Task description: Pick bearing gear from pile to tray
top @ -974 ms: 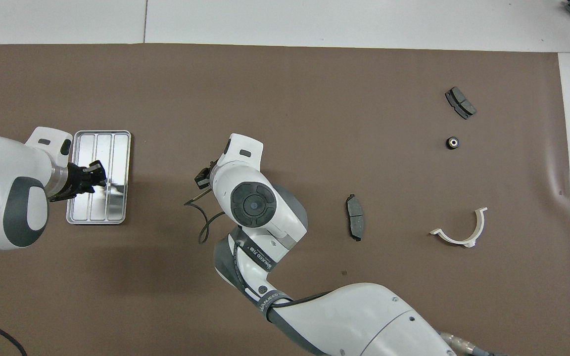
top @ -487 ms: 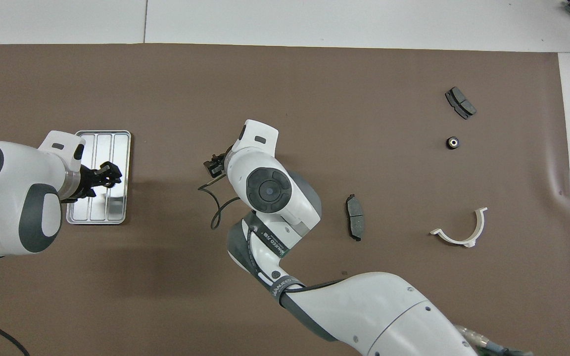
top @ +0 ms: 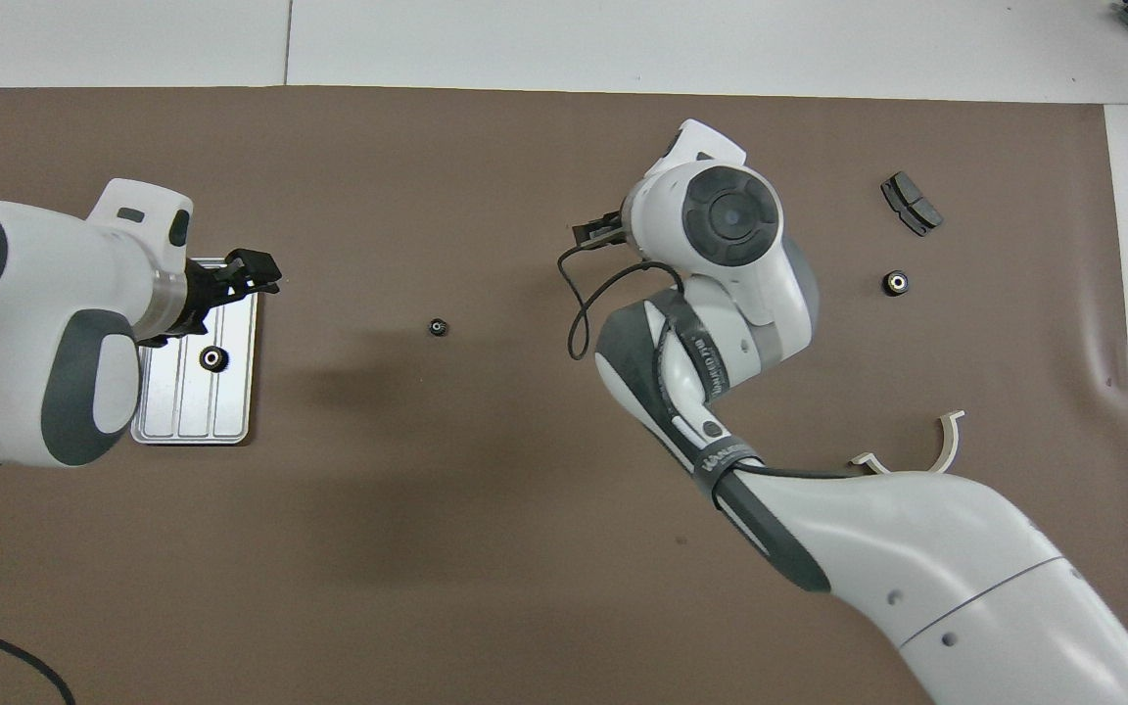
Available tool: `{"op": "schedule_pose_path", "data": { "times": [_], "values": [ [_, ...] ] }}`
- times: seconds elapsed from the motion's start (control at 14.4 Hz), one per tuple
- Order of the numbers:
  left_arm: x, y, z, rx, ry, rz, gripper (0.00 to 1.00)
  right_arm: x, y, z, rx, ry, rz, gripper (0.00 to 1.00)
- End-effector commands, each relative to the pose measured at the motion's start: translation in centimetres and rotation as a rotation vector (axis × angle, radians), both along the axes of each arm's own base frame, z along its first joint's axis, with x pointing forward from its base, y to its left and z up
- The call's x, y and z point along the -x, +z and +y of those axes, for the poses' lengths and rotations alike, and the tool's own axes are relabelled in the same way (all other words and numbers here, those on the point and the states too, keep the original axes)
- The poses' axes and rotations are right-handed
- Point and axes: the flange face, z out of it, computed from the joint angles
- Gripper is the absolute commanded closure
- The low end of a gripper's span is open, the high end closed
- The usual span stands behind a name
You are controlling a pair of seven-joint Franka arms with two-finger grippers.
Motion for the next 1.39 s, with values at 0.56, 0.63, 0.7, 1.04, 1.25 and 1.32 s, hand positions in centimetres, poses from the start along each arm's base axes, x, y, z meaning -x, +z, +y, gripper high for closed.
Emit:
{"op": "schedule_pose_path", "data": {
  "times": [0.56,0.63,0.7,1.04,1.25,1.32],
  "values": [
    [-0.3,-10.2,-15.8,-0.022,0.091,0.031,0.26,0.2,-3.0,-27.2,0.065,-0.128,0.203,0.0],
    [0.1,-10.6,-16.1,-0.028,0.086,0.04,0.33,0.5,-3.2,-27.4,0.064,-0.136,0.209,0.0],
    [0.7,-10.8,-16.9,-0.033,0.073,0.049,0.38,0.9,-3.9,-27.6,0.059,-0.145,0.224,0.0],
    [1.8,-11.6,-17.2,-0.047,0.071,0.074,0.5,2.3,-5.7,-29.5,0.036,-0.214,0.264,0.0],
    [2.1,-12.0,-17.1,-0.045,0.067,0.068,0.57,2.8,-6.5,-29.5,0.035,-0.219,0.28,0.03],
    [2.0,-11.9,-16.9,-0.049,0.067,0.066,0.57,3.0,-6.9,-29.5,0.034,-0.231,0.286,0.08]
  ]
}}
